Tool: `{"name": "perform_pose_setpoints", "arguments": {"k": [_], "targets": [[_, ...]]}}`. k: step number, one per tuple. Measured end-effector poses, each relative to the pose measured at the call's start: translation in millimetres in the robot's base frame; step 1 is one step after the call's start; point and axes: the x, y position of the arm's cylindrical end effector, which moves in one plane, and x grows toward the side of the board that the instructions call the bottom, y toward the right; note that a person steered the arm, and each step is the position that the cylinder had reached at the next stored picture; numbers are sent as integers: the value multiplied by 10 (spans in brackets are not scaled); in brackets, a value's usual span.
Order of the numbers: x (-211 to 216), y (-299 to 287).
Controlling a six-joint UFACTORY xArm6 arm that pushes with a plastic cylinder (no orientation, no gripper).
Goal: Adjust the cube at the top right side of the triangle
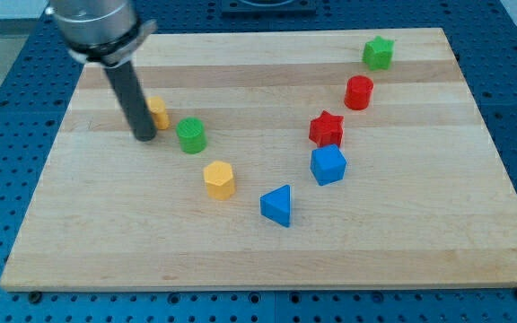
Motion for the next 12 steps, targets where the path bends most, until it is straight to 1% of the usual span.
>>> {"name": "perform_pose_setpoints", "arguments": {"k": [1,2,3,4,5,7,8,9,10,11,12], "targets": [[-165,-98],[-507,-72],[-564,116],[-676,818],[-887,1440],[-893,1443],[-622,1471],[-127,1582],[207,1785],[616,2185],[975,2254]]}}
